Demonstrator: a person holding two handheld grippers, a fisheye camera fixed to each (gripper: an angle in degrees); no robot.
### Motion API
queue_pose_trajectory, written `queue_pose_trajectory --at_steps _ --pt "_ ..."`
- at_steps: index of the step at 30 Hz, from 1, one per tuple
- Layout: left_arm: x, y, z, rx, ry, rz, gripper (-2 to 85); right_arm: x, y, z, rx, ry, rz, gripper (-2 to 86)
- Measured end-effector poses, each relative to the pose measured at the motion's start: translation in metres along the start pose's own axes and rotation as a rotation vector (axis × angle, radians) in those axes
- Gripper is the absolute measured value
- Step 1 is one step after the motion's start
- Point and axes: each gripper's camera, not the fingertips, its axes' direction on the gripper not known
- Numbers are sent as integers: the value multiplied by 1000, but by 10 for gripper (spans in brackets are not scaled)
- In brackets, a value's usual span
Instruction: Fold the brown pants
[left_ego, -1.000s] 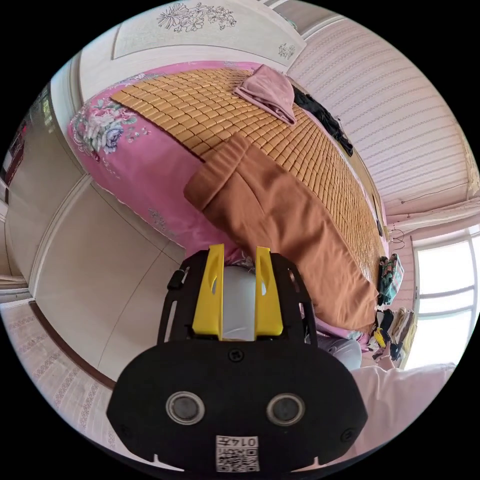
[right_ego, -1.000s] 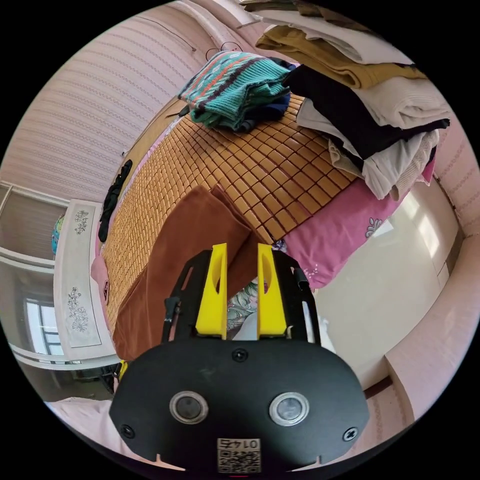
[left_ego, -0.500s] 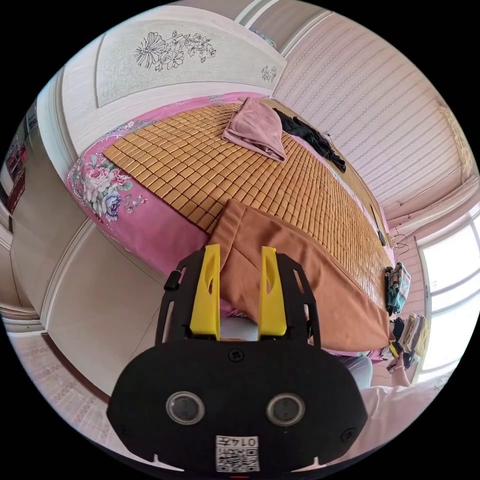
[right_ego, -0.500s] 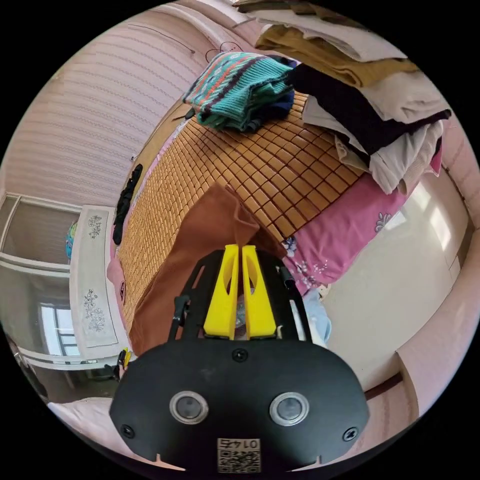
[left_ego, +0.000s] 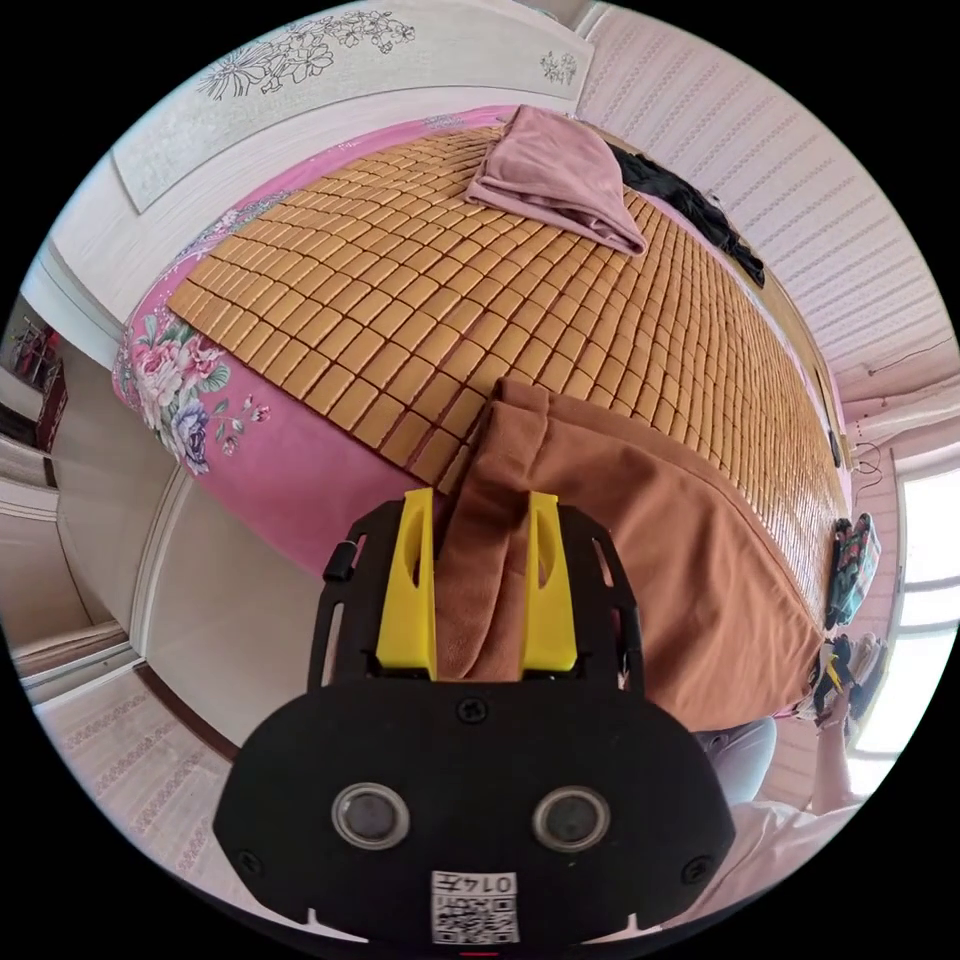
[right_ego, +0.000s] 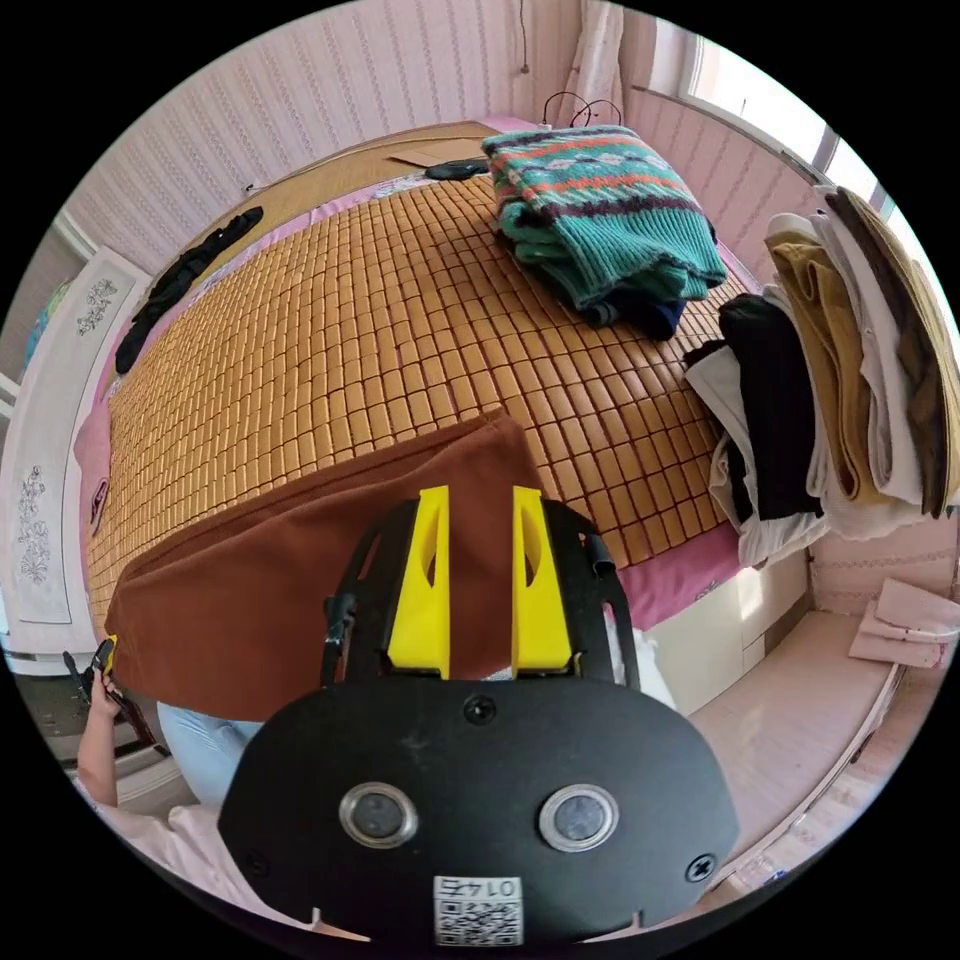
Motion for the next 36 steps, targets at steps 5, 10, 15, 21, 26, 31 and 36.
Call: queue_pose_trajectory --at_steps 5,10,15,21,26,31,36 --pt "-10 3 -2 7 81 -25 89 -11 -42 38 -83 -35 17 119" --pt "17 1 -29 37 31 100 15 -5 -56 71 -203 -24 31 47" --pt "37 3 -70 114 46 195 2 13 -49 43 -94 -130 27 5" --pt "58 -20 -86 198 99 233 14 10 -72 54 -115 -117 51 10" --pt "40 -36 -17 75 35 23 48 26 -74 87 -111 -217 231 59" --pt "34 -23 -2 146 100 -33 53 37 -51 88 -80 -203 190 87" --pt "37 -31 7 72 62 -50 20 22 -68 111 -88 -160 141 116"
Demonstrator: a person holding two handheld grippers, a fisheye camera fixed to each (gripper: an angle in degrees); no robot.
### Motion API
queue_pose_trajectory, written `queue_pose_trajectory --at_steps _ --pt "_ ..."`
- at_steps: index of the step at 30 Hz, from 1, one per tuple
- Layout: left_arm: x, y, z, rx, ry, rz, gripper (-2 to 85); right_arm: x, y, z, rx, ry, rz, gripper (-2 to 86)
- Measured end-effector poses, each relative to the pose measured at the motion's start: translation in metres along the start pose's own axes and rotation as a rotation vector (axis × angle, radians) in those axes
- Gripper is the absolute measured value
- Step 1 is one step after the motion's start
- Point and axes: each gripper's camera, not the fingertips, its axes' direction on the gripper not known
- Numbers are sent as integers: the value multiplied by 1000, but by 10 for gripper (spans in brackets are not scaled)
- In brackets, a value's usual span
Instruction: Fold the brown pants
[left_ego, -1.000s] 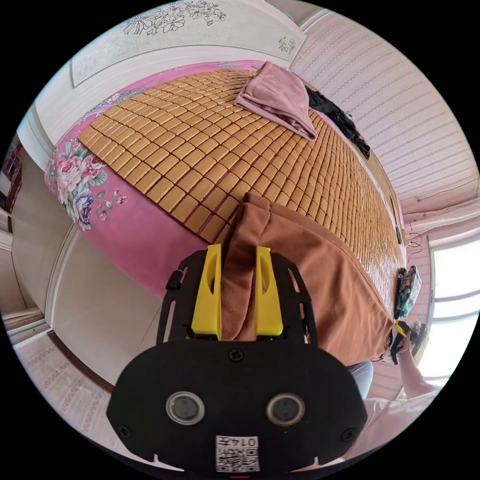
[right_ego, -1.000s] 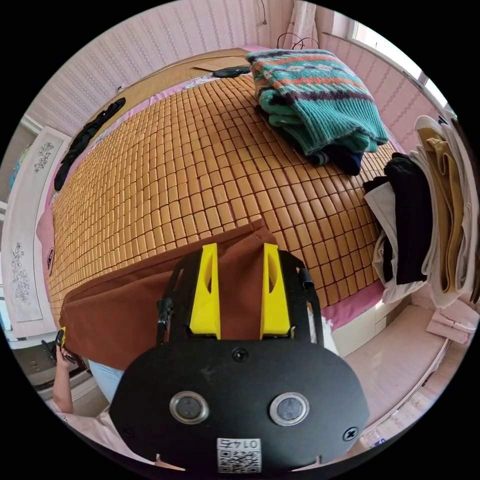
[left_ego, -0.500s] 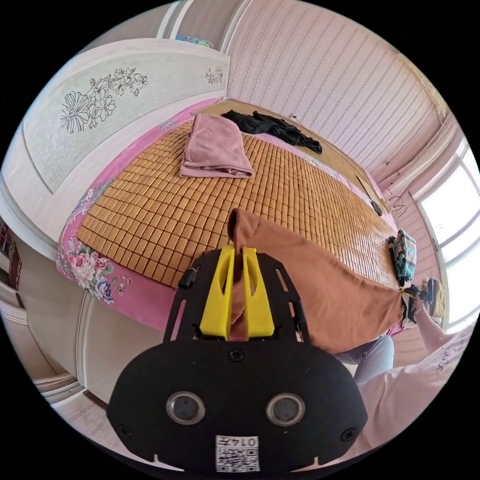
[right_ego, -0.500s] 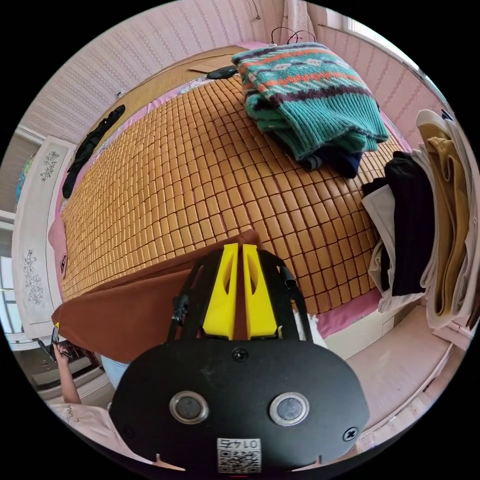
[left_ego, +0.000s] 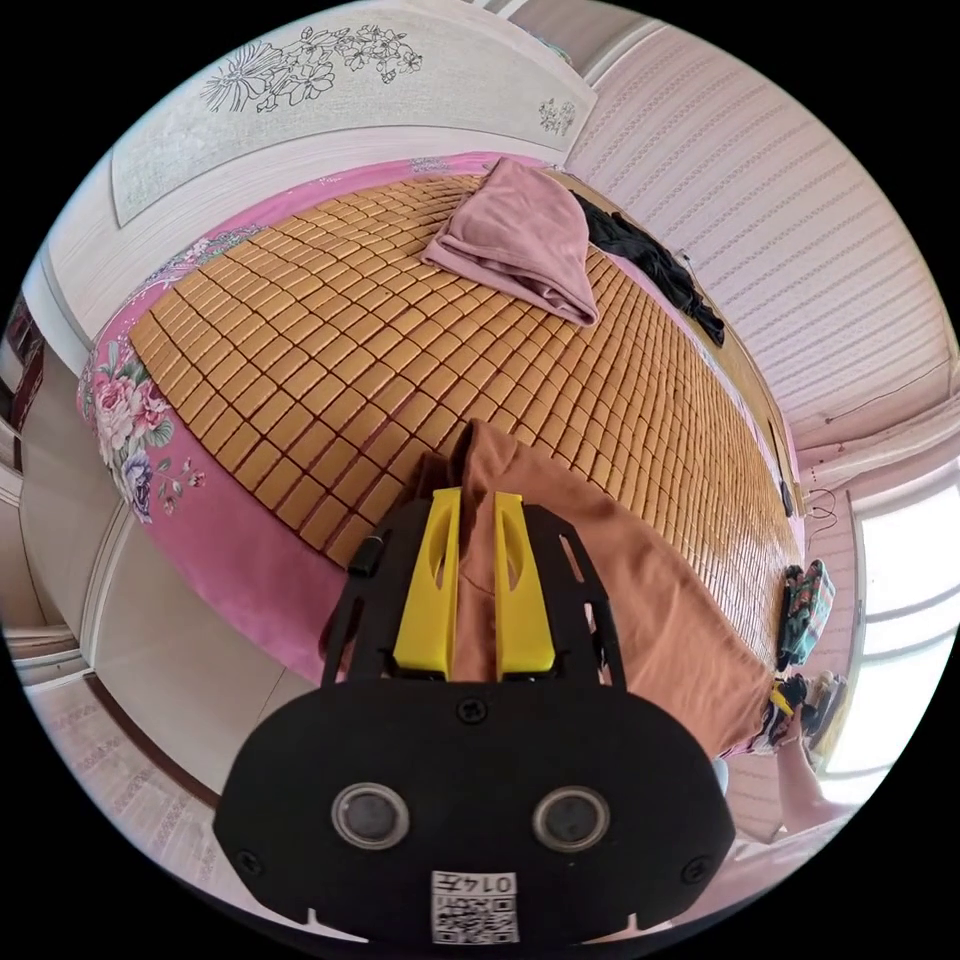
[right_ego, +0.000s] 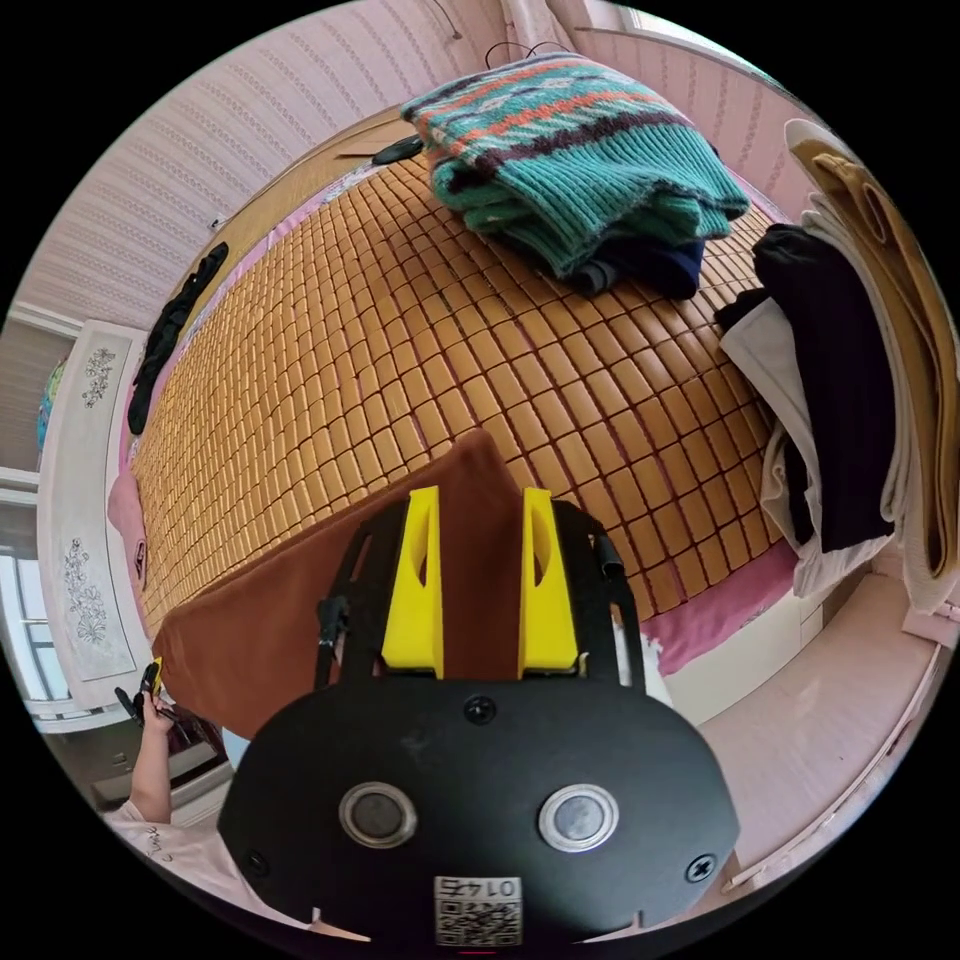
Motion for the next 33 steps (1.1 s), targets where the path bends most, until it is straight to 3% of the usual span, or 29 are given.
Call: queue_pose_trajectory --at_steps 3,5,8,14,19,23,26,33 --pt "10 2 -5 45 -42 -16 -3 -16 -21 24 -24 28 -15 111" --pt "19 3 -13 84 -66 29 -6 -22 -34 40 -97 91 -40 45" --pt "23 4 -30 149 -21 66 -7 -23 -42 47 -77 71 -50 32" --pt "6 11 5 107 -16 -37 42 -2 -35 58 -7 -15 20 92" --pt "0 37 -27 270 23 21 49 35 21 48 3 87 64 105" --pt "15 71 -36 255 22 134 43 43 59 100 -175 88 88 88" --pt "26 104 -32 208 49 178 39 30 71 115 -140 144 14 26" --pt "49 159 -4 78 71 262 34 47 78 168 -171 140 73 54"
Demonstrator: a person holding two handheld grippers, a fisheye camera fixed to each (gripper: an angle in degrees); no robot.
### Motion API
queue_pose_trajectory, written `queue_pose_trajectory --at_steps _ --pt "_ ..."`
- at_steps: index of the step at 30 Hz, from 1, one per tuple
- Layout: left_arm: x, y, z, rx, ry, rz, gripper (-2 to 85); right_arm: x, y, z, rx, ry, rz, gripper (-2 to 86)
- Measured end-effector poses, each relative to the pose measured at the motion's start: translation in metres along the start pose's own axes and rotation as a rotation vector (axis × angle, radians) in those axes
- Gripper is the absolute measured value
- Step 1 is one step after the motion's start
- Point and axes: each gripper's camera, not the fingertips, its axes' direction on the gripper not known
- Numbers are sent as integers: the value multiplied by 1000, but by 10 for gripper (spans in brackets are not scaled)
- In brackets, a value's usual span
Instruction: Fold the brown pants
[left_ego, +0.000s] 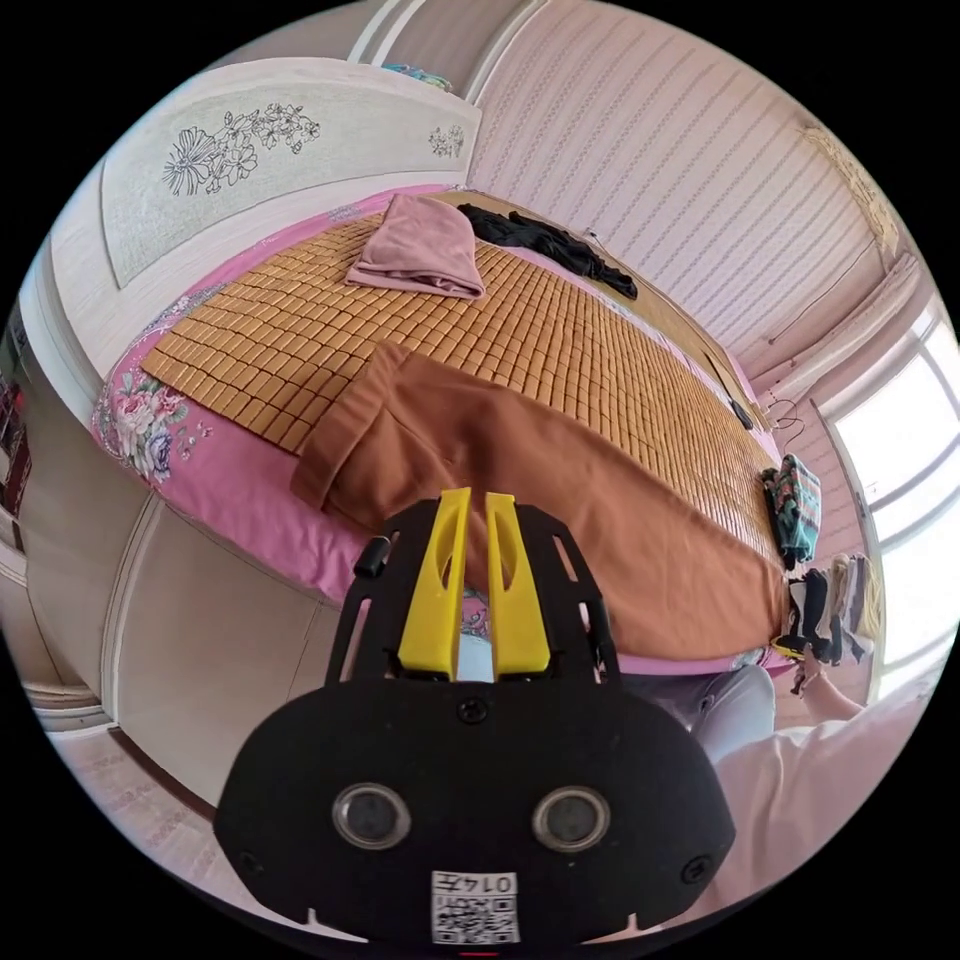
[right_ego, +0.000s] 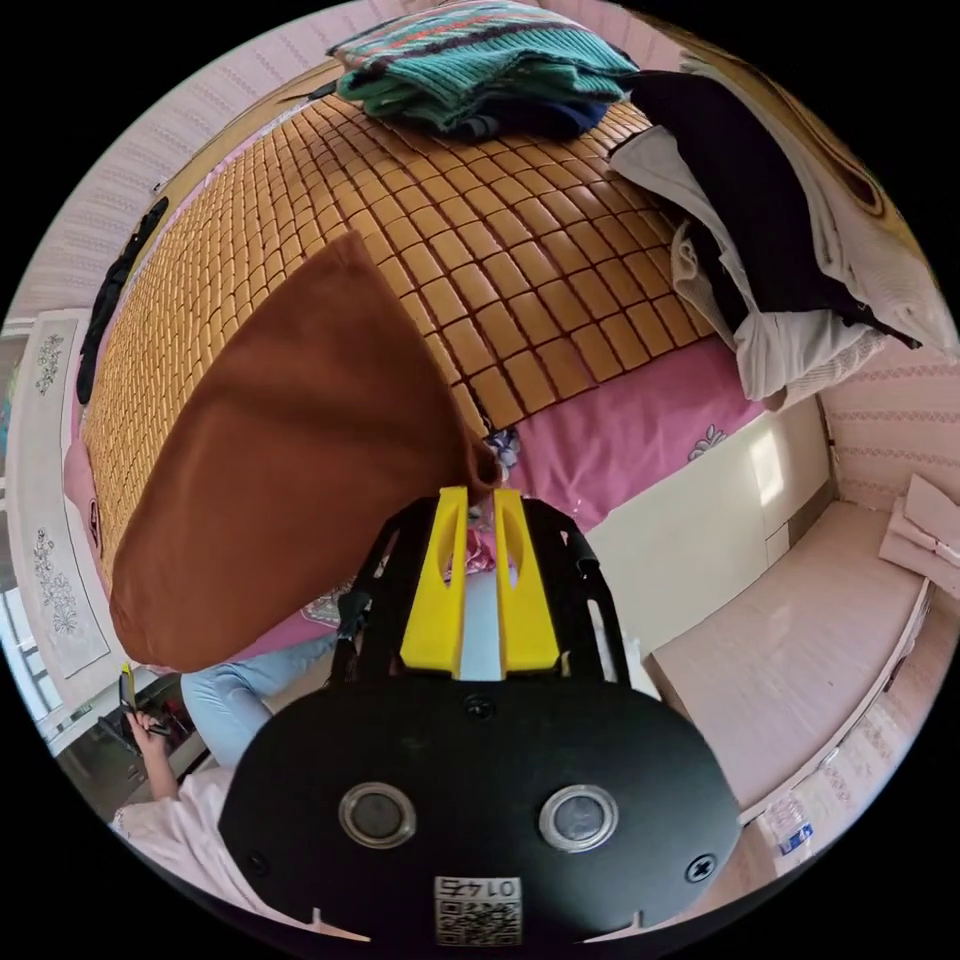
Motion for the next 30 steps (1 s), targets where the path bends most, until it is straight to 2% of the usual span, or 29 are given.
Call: queue_pose_trajectory --at_steps 2,5,6,8,13,15,17,22,24,25,26,28,30 --pt "14 5 7 -34 -1 54 34 -9 5 -5 65 93 15 69" --pt "43 12 18 -44 -40 196 35 -43 18 -18 232 210 -54 29" --pt "54 12 26 -55 -43 242 35 -54 19 -19 260 206 -87 21" --pt "71 12 38 -67 -32 305 32 -112 22 -14 296 80 -319 7" --pt "139 24 88 -134 47 484 -2 -273 33 40 104 -160 -810 -1" --pt "168 44 105 -161 85 551 -7 -333 43 63 40 -166 -946 -2" --pt "193 64 119 -179 120 606 -8 -395 55 90 20 -70 -1057 -3" --pt "240 108 165 -254 180 712 -10 -446 47 141 -4 53 -1002 -4" --pt "244 127 188 -258 105 778 -10 -448 48 151 14 54 -1008 -4" --pt "240 137 188 -169 117 803 -10 -447 48 155 11 50 -1019 -4" --pt "239 139 189 -162 119 800 -10 -447 45 158 -9 45 -1030 -5" --pt "241 139 190 -184 117 803 -10 -451 39 158 -80 44 -1036 -5" --pt "249 139 190 -221 82 853 -10 -458 43 152 -63 19 -1084 -5"
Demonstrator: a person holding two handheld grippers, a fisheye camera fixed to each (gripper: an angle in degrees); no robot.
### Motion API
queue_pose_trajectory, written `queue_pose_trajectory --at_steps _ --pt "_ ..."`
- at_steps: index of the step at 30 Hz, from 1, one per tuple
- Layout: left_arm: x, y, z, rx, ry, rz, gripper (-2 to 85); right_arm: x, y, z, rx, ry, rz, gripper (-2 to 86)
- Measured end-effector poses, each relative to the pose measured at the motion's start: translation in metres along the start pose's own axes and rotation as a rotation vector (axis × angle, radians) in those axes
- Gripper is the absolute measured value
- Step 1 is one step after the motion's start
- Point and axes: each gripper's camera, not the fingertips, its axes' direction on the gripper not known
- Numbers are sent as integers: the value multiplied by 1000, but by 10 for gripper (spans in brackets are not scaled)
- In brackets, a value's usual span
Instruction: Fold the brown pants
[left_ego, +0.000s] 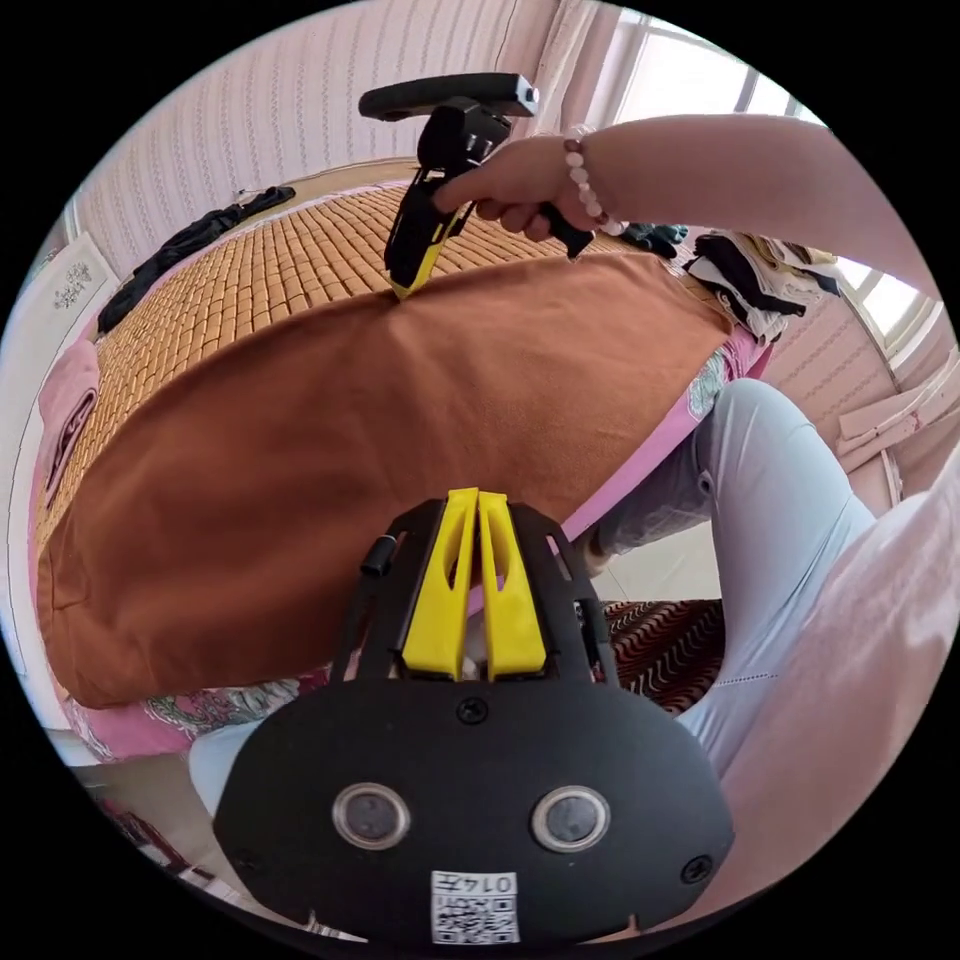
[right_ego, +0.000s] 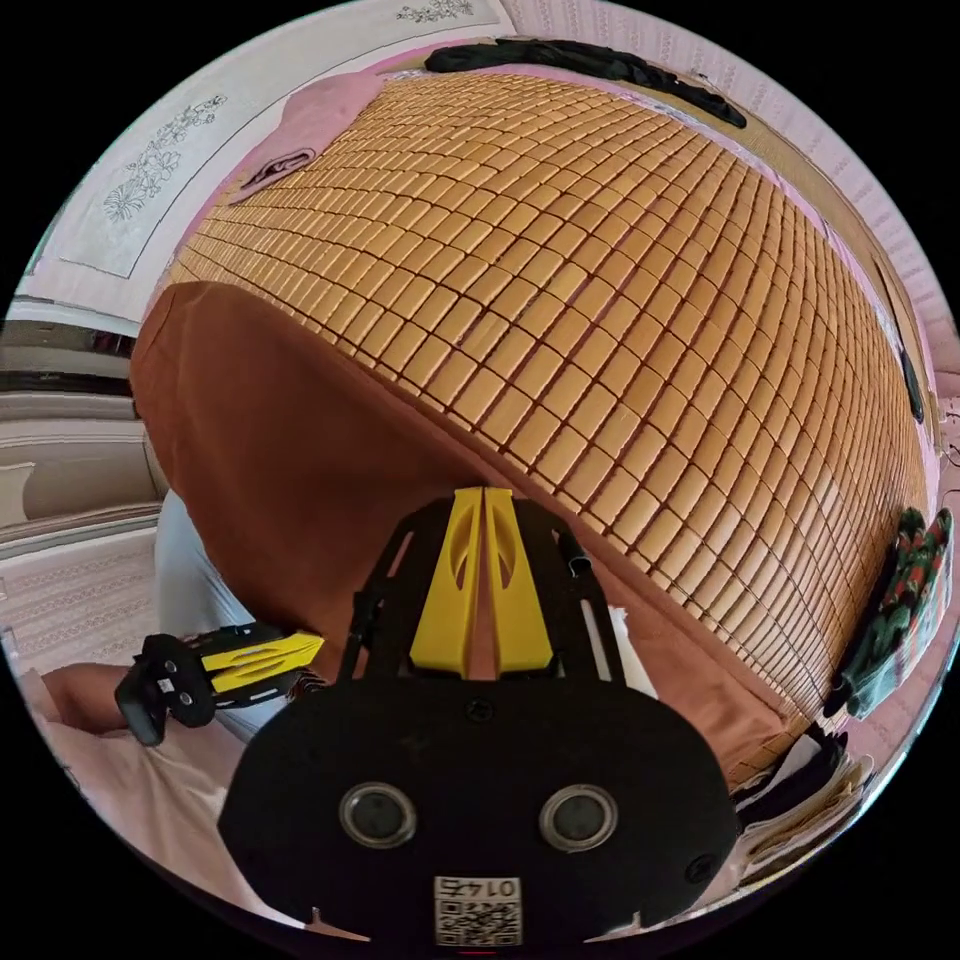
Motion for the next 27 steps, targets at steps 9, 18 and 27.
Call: queue_pose_trajectory --at_steps 9,18,27 --pt "22 6 34 50 -67 141 -10 -56 -44 47 -286 250 -315 -4" --pt "25 -1 60 17 -44 157 -10 -45 -54 53 -415 256 -325 -6" --pt "28 -13 71 -34 -36 293 -10 -13 -14 7 -270 266 -207 -8"
